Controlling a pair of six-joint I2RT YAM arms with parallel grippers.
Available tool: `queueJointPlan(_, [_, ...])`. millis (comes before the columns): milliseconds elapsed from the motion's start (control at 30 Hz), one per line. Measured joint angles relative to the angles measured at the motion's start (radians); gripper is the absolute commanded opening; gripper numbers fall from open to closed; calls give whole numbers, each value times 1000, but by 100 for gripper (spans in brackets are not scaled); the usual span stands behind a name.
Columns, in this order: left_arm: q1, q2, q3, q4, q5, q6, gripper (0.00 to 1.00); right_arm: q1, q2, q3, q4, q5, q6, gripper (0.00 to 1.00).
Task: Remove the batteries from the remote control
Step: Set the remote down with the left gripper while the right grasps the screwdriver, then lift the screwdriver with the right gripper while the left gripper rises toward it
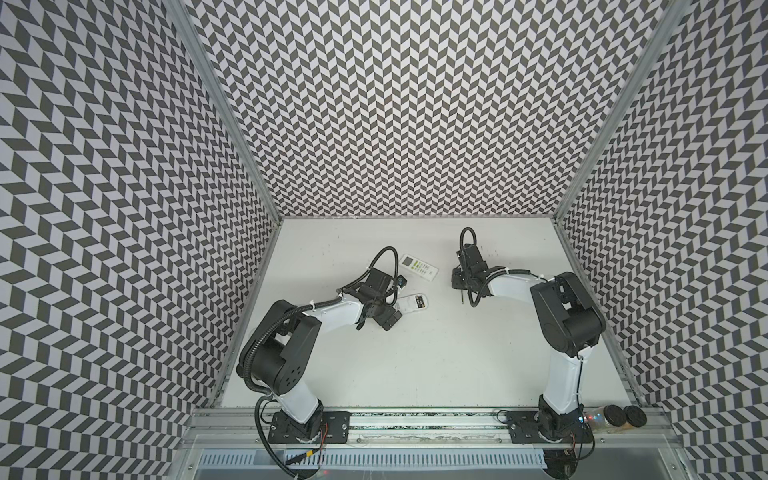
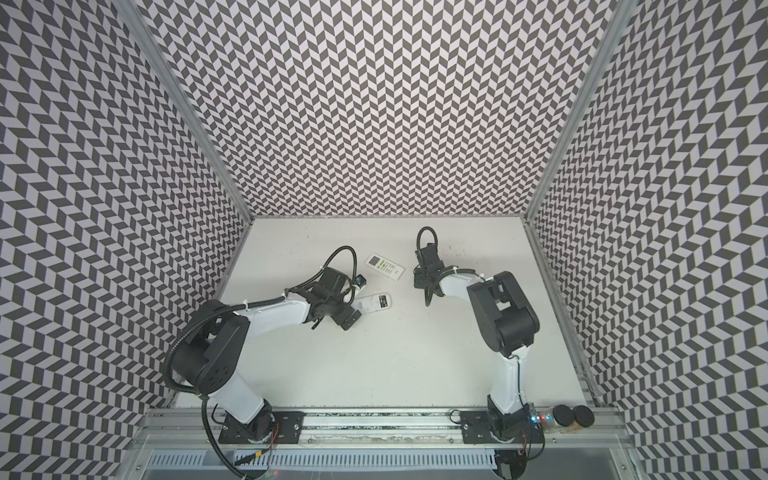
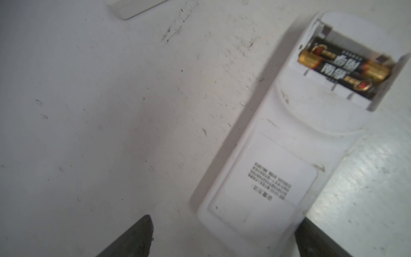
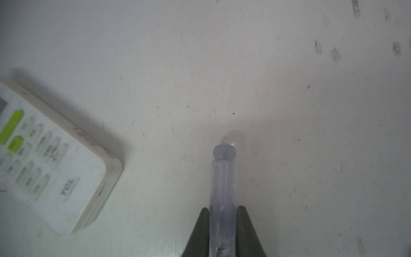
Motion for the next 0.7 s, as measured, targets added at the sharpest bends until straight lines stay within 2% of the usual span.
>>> queueJointPlan(200, [6,-4,5,-15,-16,14,100,-6,-2,0,2,-1,5,11])
queueJointPlan(300, [6,-4,54,-87,-5,8,100,-11,-14,-14,5,-4,13,10])
queueJointPlan(433, [12,-4,212,-167,18,-5,100,-31,-47,-27,-5,-15,35,10])
queueJointPlan(700, [16,1,457,-121,96,9,100,-93,-256,-105,67,-87,159,10])
